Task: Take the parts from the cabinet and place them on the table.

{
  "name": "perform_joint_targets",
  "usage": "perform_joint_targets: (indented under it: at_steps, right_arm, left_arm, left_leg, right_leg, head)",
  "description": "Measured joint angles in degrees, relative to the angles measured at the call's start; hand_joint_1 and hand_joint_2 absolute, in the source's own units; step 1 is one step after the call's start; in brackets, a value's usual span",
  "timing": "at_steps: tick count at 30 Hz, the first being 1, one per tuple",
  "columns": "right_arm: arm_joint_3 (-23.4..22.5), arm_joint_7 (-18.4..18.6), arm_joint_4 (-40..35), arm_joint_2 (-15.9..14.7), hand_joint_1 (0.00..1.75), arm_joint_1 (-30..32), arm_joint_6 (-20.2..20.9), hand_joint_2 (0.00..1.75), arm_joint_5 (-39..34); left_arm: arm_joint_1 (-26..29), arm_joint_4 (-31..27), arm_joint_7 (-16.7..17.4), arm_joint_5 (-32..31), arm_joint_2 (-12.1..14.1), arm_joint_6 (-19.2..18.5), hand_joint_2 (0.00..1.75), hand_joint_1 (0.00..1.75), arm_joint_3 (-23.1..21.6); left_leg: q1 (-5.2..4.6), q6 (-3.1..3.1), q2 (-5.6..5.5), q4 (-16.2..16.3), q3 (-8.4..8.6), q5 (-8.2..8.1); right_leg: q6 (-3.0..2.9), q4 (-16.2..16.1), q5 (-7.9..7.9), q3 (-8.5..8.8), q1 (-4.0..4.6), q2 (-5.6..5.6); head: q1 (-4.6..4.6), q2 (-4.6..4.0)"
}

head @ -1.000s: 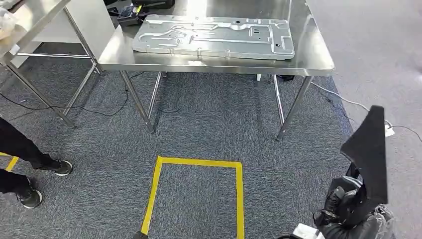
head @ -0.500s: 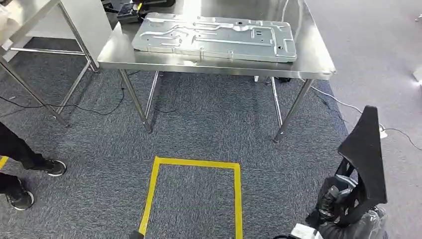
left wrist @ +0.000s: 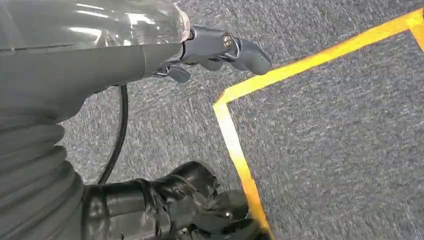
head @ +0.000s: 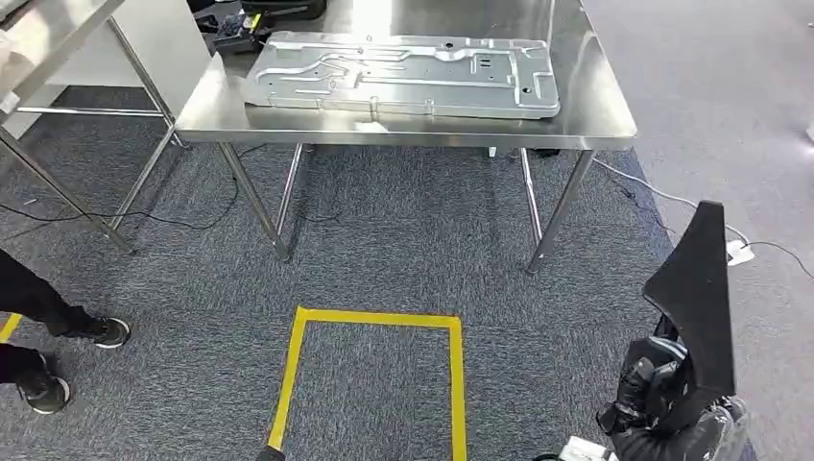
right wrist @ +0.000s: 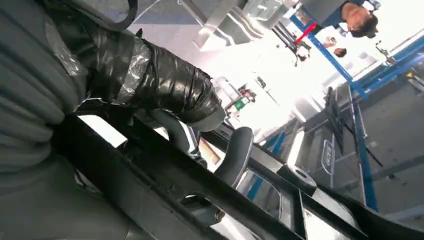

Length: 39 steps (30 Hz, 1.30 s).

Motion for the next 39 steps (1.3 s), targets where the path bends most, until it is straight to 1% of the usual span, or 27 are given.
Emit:
perform_joint_targets:
  at_steps: [1,2,3,4,6,7,8,11,13,16,17,18,19,21,22,23,26,28,29,31,32,33,34,35,37,38,39]
  right_arm:
    - [0.0,0.0,0.0,0.0,1.75,-0.1,0.0,1.75,0.0]
    - [0.0,-0.1,0.0,0.0,1.75,-0.2,0.0,1.75,0.0]
    - [0.0,-0.1,0.0,0.0,1.75,-0.3,0.0,1.75,0.0]
    - [0.0,-0.2,0.0,0.0,1.75,-0.4,0.0,1.75,0.0]
    - [0.0,-0.4,0.0,0.0,1.75,-0.7,0.0,1.75,0.0]
    - [0.0,-0.4,0.0,0.0,1.75,-0.8,0.0,1.75,0.1]
    - [0.0,-0.5,0.0,0.0,1.75,-0.9,0.0,1.75,0.1]
    - [0.0,-0.5,0.0,0.0,1.75,-1.1,0.0,1.75,0.2]
    - [0.0,-0.5,0.0,0.0,1.75,-1.2,0.0,1.75,0.3]
    - [0.0,-0.6,0.0,0.0,1.75,-1.5,0.0,1.75,0.4]
    - [0.0,-0.6,0.0,-0.1,1.75,-1.5,0.0,1.75,0.4]
    - [0.0,-0.6,0.0,-0.1,1.75,-1.5,0.0,1.75,0.4]
    - [0.0,-0.6,0.0,-0.1,1.75,-1.5,0.0,1.75,0.4]
    - [0.0,-0.6,0.0,-0.1,1.75,-1.5,0.0,1.75,0.4]
    - [0.0,-0.6,0.0,-0.1,1.75,-1.6,0.0,1.75,0.4]
    - [0.0,-0.6,0.0,-0.1,1.75,-1.7,0.0,1.75,0.4]
    - [0.0,-0.6,0.0,-0.1,1.75,-1.7,0.0,1.75,0.4]
    - [0.0,-0.7,0.0,-0.1,1.75,-1.8,0.0,1.75,0.5]
    - [0.1,-0.7,0.0,-0.1,1.75,-2.0,0.0,1.75,0.6]
    - [0.2,-0.7,0.0,-0.1,1.75,-2.2,0.0,1.75,0.7]
    - [0.3,-0.7,0.0,-0.1,1.75,-2.3,0.0,1.75,0.7]
    - [0.4,-0.7,0.0,-0.1,1.75,-2.3,0.0,1.75,0.7]
    - [0.5,-0.7,0.0,-0.1,1.75,-2.4,0.0,1.75,0.7]
    - [0.6,-0.7,0.0,-0.1,1.75,-2.5,0.0,1.75,0.7]
    - [0.8,-0.7,0.0,-0.1,1.75,-2.6,0.0,1.75,0.7]
    - [1.0,-0.8,0.0,-0.1,1.75,-2.7,0.0,1.75,0.7]
    - [1.0,-0.9,0.0,-0.1,1.75,-2.8,0.0,1.75,0.7]
  left_arm:
    - [0.1,0.0,0.0,0.0,0.0,0.0,1.75,0.0,0.0]
    - [0.2,0.0,0.0,-0.1,0.0,0.0,1.75,0.0,0.0]
    - [0.2,0.0,0.0,-0.1,0.0,0.0,1.75,0.0,0.0]
    - [0.2,0.0,0.0,-0.2,0.0,0.0,1.75,0.0,0.0]
    - [0.1,0.0,0.0,-0.2,0.0,0.0,1.75,0.0,0.0]
    - [0.1,0.0,0.0,-0.2,0.1,0.0,1.75,0.0,0.0]
    - [0.0,0.0,-0.1,-0.2,0.1,0.0,1.75,0.0,0.0]
    - [0.1,0.0,-0.1,-0.2,0.2,-0.1,1.75,0.0,0.0]
    - [0.0,0.0,-0.2,-0.3,0.2,-0.1,1.75,0.0,0.0]
    - [-0.1,0.0,-0.2,-0.6,0.2,-0.2,1.75,0.0,0.0]
    - [-0.1,0.0,-0.2,-0.6,0.2,-0.2,1.75,0.0,0.0]
    - [-0.1,0.0,-0.2,-0.6,0.2,-0.2,1.75,0.0,0.0]
    - [-0.1,0.0,-0.2,-0.6,0.2,-0.2,1.75,0.0,0.0]
    - [-0.1,0.0,-0.2,-0.6,0.1,-0.2,1.75,0.0,0.0]
    - [-0.1,0.0,-0.2,-0.6,0.1,-0.2,1.75,0.0,0.0]
    - [-0.2,0.0,-0.2,-0.6,0.1,-0.2,1.75,0.0,0.0]
    - [-0.1,0.0,-0.2,-0.6,0.1,-0.3,1.75,0.0,0.0]
    - [-0.2,0.0,-0.4,-0.7,0.1,-0.3,1.75,0.0,-0.1]
    - [-0.2,0.0,-0.3,-0.6,0.1,-0.3,1.75,0.0,-0.1]
    - [-0.2,0.0,-0.4,-0.7,0.1,-0.3,1.75,0.0,-0.1]
    - [-0.1,0.0,-0.3,-0.7,0.1,-0.3,1.75,0.0,-0.1]
    - [0.0,0.0,-0.3,-0.7,0.1,-0.3,1.75,0.0,-0.1]
    - [0.0,0.0,-0.3,-0.7,0.1,-0.3,1.75,0.0,-0.1]
    - [0.0,0.0,-0.3,-0.7,0.1,-0.3,1.75,0.0,-0.1]
    - [0.0,0.0,-0.3,-0.8,0.2,-0.3,1.75,0.0,-0.1]
    - [-0.1,0.0,-0.3,-0.7,0.4,-0.3,1.75,0.0,-0.1]
    - [-0.1,0.0,-0.3,-0.7,0.4,-0.2,1.75,0.0,-0.1]
  left_leg:
    - [0.0,-0.06,0.0,4.7,-2.35,-1.68]
    - [0.0,-0.09,0.0,7.4,-3.84,-1.94]
    - [0.0,-0.02,0.0,7.1,-3.98,-0.81]
    - [-0.01,0.16,0.0,4.2,-2.84,1.58]
    - [-0.04,0.77,-0.05,-6.0,1.81,7.01]
    - [-0.17,1.29,-0.22,-9.0,3.3,6.92]
    - [-0.54,1.36,-0.2,-9.9,3.49,6.97]
    - [-0.73,1.76,-0.23,-9.7,3.21,7.06]
    - [-0.16,2.57,-0.15,-10.9,3.87,7.61]
    - [-0.16,3.13,-0.02,-10.9,3.92,7.46]
    - [-0.16,3.13,0.0,-10.9,3.93,7.38]
    - [-0.16,3.11,-0.01,-10.8,3.96,7.3]
    - [-0.14,3.08,-0.05,-10.7,4.09,7.11]
    - [-0.13,2.8,-0.15,-10.4,4.63,6.61]
    - [-0.14,2.48,-0.16,-10.4,4.72,6.37]
    - [-0.61,2.09,-0.18,-10.1,4.56,6.14]
    - [-0.41,1.32,-0.07,-10.7,4.83,6.28]
    - [-0.33,0.66,-0.12,-9.8,4.9,5.37]
    - [-0.36,0.57,-0.17,-7.0,3.73,3.6]
    - [-0.22,0.24,-0.18,2.4,-0.97,-0.79]
    - [-0.2,0.14,-0.18,6.2,-3.07,-2.0]
    - [-0.2,0.13,-0.17,7.9,-4.23,-1.79]
    - [-0.2,0.19,-0.17,6.7,-3.98,-0.08]
    - [-0.2,0.32,-0.17,2.9,-2.48,2.66]
    - [-0.23,1.01,-0.23,-7.7,2.24,8.11]
    - [-0.52,1.25,-0.3,-9.3,2.94,7.11]
    - [-0.61,1.38,-0.3,-9.7,3.05,7.28]
  right_leg:
    - [-0.13,0.1,-0.08,0.03,0.14,0.01]
    - [-0.26,0.1,-0.18,0.06,0.24,0.05]
    - [-0.31,0.2,-0.29,0.13,0.29,0.14]
    - [-0.27,0.4,-0.47,0.26,0.32,0.28]
    - [0.01,0.5,-0.9,0.8,0.37,0.48]
    - [0.18,0.5,-1.07,0.87,0.31,0.49]
    - [0.58,0.9,-1.21,0.65,0.8,0.5]
    - [1.45,0.4,-0.98,0.67,0.44,0.52]
    - [2.07,1.8,-2.15,0.32,0.34,0.33]
    - [2.78,14.0,-8.0,-5.87,0.1,0.31]
    - [2.91,17.2,-8.67,-7.72,0.09,0.31]
    - [2.98,17.8,-7.9,-8.41,0.06,0.3]
    - [2.96,15.4,-5.6,-7.54,-0.01,0.29]
    - [2.67,5.5,-0.03,-2.89,-0.12,0.22]
    - [2.39,1.6,0.51,-1.3,-0.08,-0.04]
    - [2.14,0.9,0.06,-0.94,0.43,-0.06]
    - [1.33,1.0,0.05,-1.16,0.64,0.22]
    - [0.58,0.0,0.35,-0.29,-0.01,0.14]
    - [0.04,-0.1,0.28,-0.13,-0.01,0.05]
    - [-0.32,0.0,0.09,-0.08,0.17,0.01]
    - [-0.42,0.0,0.02,-0.06,0.26,0.01]
    - [-0.48,0.1,-0.08,-0.01,0.3,0.07]
    - [-0.48,0.2,-0.24,0.17,0.33,0.16]
    - [-0.4,0.3,-0.46,0.38,0.34,0.28]
    - [-0.09,0.5,-0.99,0.9,0.36,0.4]
    - [0.21,0.7,-1.19,0.92,0.71,0.4]
    - [0.49,0.8,-1.25,0.71,0.71,0.51]
  head:
    - [0.0,-0.02]
    - [0.0,0.0]
    - [0.0,0.0]
    - [0.0,0.0]
    - [0.0,0.0]
    - [0.04,0.0]
    - [0.02,-0.02]
    - [0.02,0.0]
    - [0.13,0.0]
    - [0.07,0.0]
    - [0.11,-0.02]
    - [0.09,0.0]
    - [0.09,0.0]
    - [0.09,-0.02]
    - [0.11,-0.02]
    - [0.11,0.0]
    - [0.04,0.0]
    - [0.09,0.0]
    - [-0.06,0.0]
    - [-0.07,0.0]
    - [-0.04,-0.02]
    - [-0.07,0.0]
    - [-0.07,0.0]
    - [-0.07,0.0]
    - [-0.07,-0.02]
    - [-0.02,0.0]
    - [-0.07,0.0]
